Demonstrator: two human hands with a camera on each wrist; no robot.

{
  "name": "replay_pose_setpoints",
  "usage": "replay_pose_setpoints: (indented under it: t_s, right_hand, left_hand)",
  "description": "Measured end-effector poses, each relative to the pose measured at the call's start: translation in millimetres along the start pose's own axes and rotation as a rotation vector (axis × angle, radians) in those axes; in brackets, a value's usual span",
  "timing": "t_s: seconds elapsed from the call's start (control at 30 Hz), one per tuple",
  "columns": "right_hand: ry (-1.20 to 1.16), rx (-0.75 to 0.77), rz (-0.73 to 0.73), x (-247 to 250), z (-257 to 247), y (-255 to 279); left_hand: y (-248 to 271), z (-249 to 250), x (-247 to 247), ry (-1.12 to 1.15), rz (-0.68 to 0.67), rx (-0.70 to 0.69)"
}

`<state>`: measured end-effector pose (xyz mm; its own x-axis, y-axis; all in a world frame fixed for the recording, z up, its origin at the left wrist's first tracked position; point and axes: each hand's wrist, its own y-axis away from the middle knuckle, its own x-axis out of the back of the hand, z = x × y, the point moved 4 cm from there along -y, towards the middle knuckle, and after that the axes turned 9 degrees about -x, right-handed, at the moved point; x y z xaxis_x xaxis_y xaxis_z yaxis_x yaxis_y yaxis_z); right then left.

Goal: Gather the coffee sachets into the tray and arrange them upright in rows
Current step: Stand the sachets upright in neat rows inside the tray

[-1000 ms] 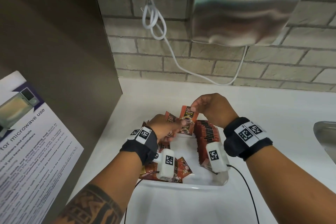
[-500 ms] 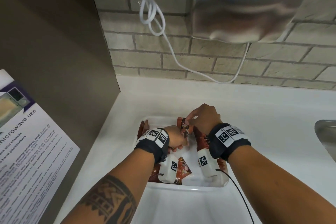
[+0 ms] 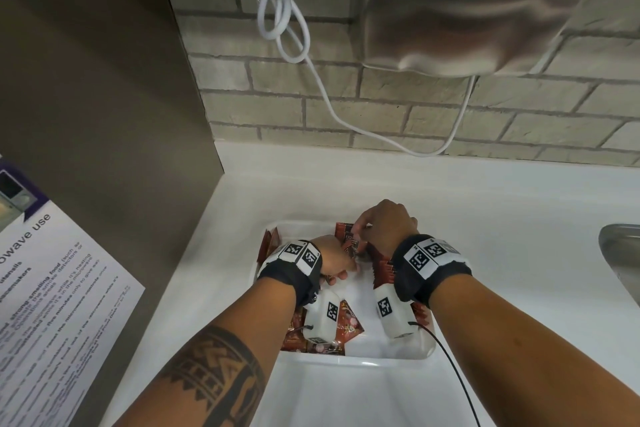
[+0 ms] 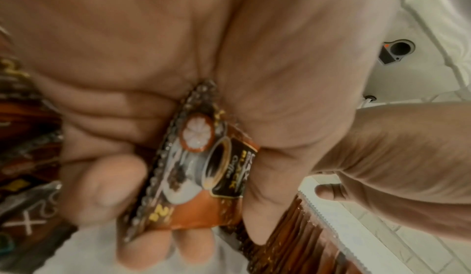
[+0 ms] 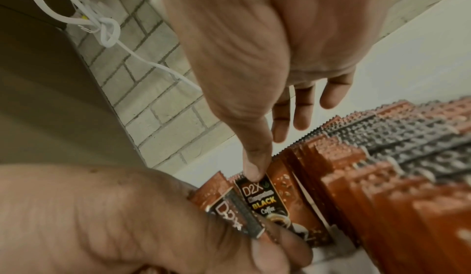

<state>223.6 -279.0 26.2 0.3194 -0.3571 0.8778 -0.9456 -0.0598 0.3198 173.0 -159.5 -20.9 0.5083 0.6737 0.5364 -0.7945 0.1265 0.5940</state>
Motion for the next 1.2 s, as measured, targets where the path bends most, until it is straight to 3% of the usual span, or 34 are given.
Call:
replay_pose_setpoints:
  t_s: [0.33,0.53,0.63,0.83,1.0,1.2]
  right_hand:
    - [-0.068,0.040,0.002,3.8,2.0,-2.1]
    - [-0.105,0.124,0.078,15.6,4.0,0.0]
    - [-0.209,0.230,0.080,25.4,5.3,5.8]
    - [-0.377,0.308,-0.142,24.8,10.0,20.5]
    - [-0.499,0.308,-0.115,28.5,12.9,16.8]
    - [-0.524,0.318,-0.095,39.0,11.0,19.1]
  left_hand:
    - [1.1,-3.5,-2.7,0.085,0.000,-0.018]
    - [11.0,-2.5,0.4,0.272,0.037,-0.024]
    - [13.2,-7.4,6.0,0.482,0.078,-0.080]
    - [27.6,-1.5,17.6,0.810,0.146,-0.340]
    - [35.4,0.8,16.0,0.860,0.090,-0.429]
    - [40.0,-0.6,15.1,0.761,0.155,-0.432]
